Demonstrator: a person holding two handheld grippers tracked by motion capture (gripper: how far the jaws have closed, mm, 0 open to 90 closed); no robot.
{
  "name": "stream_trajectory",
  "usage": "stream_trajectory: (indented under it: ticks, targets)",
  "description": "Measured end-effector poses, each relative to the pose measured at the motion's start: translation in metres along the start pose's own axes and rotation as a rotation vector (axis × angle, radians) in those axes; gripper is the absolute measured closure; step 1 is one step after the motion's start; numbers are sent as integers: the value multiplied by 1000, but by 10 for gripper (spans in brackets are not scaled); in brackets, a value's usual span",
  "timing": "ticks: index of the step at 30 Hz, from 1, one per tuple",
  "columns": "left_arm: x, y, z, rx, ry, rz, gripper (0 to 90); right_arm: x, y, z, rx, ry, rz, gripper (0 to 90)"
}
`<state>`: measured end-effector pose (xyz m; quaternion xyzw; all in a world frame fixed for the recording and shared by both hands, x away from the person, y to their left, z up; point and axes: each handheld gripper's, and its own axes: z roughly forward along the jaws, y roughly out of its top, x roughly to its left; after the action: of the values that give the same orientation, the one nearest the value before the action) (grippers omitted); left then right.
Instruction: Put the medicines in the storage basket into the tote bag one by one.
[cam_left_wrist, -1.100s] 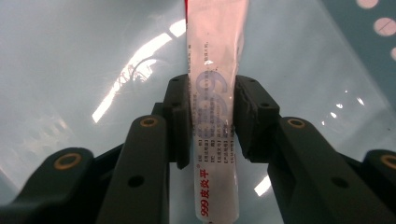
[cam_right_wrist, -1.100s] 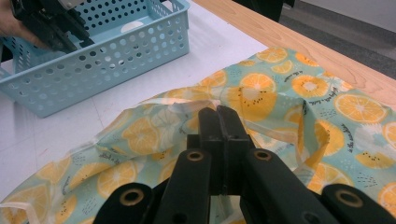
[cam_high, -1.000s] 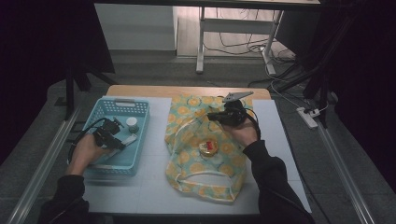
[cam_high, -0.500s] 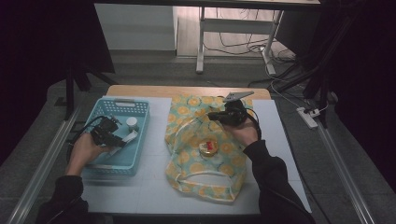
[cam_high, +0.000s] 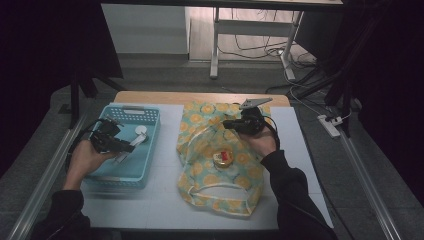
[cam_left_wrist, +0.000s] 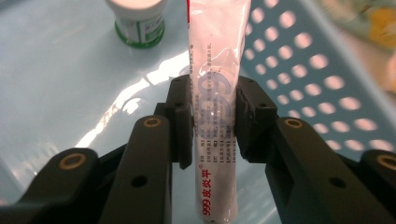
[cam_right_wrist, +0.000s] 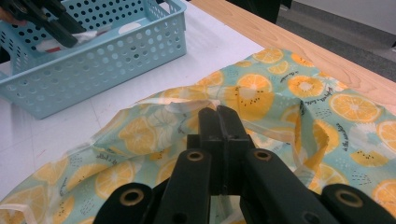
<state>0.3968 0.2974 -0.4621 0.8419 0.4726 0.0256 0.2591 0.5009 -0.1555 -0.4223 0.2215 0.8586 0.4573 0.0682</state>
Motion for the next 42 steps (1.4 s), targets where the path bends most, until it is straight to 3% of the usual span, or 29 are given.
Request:
stream_trajectory:
  ticks: [10,20,28,42]
  targets:
    - [-17,12,-17,-68,-9,18,697,0,1,-1,-4,-1,-1,900]
    - [-48,29,-23,-122,-41,93,697,0,1,-2,-7,-4,-1,900]
    - [-69,43,-18,-142,-81,131,697,-1,0,-3,-12,-4,3,900]
    - [-108,69,5,-135,-137,210,697,0,0,-2,-16,-4,1,900]
